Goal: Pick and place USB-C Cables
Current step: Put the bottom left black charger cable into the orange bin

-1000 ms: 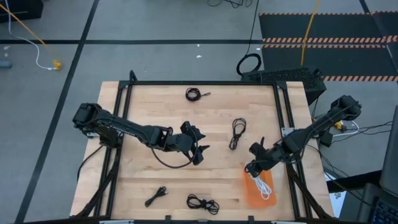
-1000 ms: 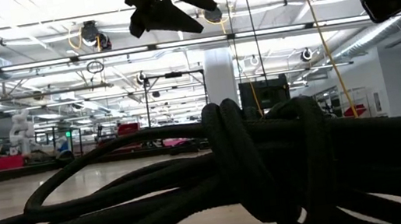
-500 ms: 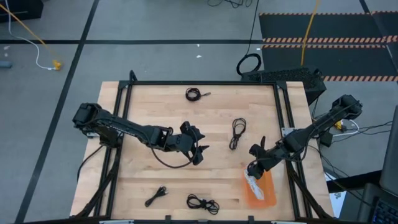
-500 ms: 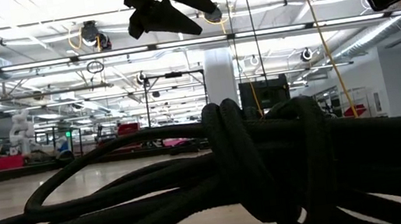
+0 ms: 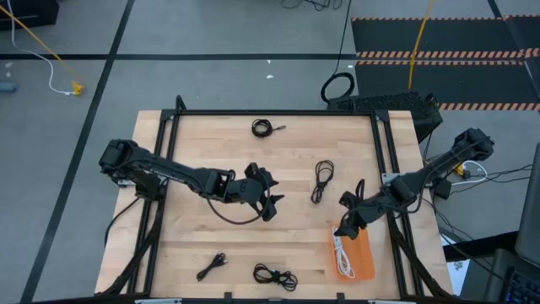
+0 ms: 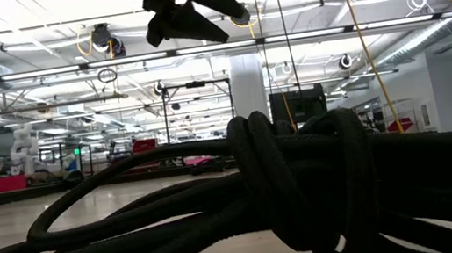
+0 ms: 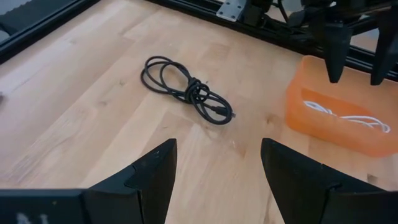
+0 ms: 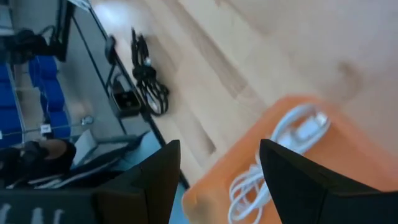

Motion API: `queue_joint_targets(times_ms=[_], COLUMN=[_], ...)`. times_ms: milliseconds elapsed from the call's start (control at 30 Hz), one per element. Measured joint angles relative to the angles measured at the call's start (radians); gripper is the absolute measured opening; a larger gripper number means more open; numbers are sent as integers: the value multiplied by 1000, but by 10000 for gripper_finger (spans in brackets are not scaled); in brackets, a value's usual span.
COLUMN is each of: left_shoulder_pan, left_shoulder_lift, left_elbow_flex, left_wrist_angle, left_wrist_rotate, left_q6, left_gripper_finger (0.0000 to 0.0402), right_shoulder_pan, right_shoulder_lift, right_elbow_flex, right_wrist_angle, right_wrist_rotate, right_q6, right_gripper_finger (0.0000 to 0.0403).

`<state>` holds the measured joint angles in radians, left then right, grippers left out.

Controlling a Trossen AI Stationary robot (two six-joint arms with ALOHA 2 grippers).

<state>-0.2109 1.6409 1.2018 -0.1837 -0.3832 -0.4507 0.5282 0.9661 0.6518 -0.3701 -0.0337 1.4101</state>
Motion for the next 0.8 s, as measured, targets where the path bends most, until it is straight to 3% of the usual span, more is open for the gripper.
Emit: queue_joint_targets(times_ms=[200, 400, 567, 700, 800], left_shoulder_pan=[57, 172, 297, 375, 355], left_shoulder_lift=[0, 0, 0, 0, 0], left_elbow_flex=[0, 0, 0, 0, -1], left_wrist_angle=[-65, -256, -397, -434, -468], left_wrist_rotate=[18, 19, 26, 107, 221], left_q6=[-10, -65, -82, -9, 44], left_gripper_finger=[234, 234, 234, 234, 234], right_shoulder_pan=[-48, -102, -146, -181, -193], right_shoulder_lift=[-35, -67, -87, -90, -90], right_elbow_flex=[0, 0, 0, 0, 0], right_wrist_angle=[25, 120, 100, 98, 89], right_wrist_rotate=[21, 36, 35, 33, 31], right_q6=[-98, -202, -269, -323, -345], right_gripper_finger=[210, 210, 210, 210, 210])
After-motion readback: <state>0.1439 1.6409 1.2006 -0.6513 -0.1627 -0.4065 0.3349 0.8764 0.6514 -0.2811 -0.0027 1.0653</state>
